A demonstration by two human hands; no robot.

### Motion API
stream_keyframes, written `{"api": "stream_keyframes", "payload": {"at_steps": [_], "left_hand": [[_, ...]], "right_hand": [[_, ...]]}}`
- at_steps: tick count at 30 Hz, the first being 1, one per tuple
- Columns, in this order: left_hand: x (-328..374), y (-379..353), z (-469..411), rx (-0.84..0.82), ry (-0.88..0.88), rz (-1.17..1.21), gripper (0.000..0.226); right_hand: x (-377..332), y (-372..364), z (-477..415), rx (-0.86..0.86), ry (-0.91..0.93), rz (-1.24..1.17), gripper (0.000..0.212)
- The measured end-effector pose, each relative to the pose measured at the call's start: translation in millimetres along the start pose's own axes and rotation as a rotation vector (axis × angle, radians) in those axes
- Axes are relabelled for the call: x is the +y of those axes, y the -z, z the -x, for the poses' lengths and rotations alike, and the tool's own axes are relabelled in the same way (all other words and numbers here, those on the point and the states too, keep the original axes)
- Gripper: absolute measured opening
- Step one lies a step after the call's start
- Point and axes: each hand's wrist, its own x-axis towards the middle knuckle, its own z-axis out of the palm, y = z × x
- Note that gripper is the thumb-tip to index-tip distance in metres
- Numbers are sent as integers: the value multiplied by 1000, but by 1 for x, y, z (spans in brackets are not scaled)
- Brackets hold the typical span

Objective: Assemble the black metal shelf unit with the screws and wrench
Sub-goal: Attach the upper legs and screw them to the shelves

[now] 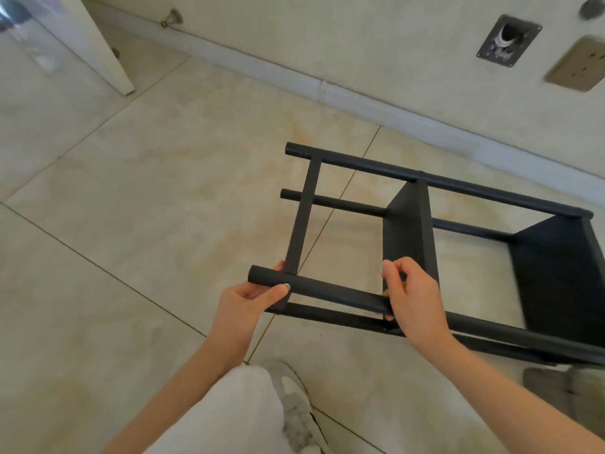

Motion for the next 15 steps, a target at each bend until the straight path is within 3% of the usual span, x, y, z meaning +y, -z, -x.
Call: {"api": "stream_keyframes", "payload": {"at_steps": [9, 12, 15], "left_hand": [[-41, 2, -3, 9, 117, 124, 27], [-51, 3, -7, -24, 130, 109, 39], [-53, 7, -13, -33, 124, 80, 41]], "right_hand": [[20, -16, -1, -65, 9, 70, 18], [25, -16, -2, -96, 10, 64, 17], [25, -14, -3, -97, 10, 66, 30]]}}
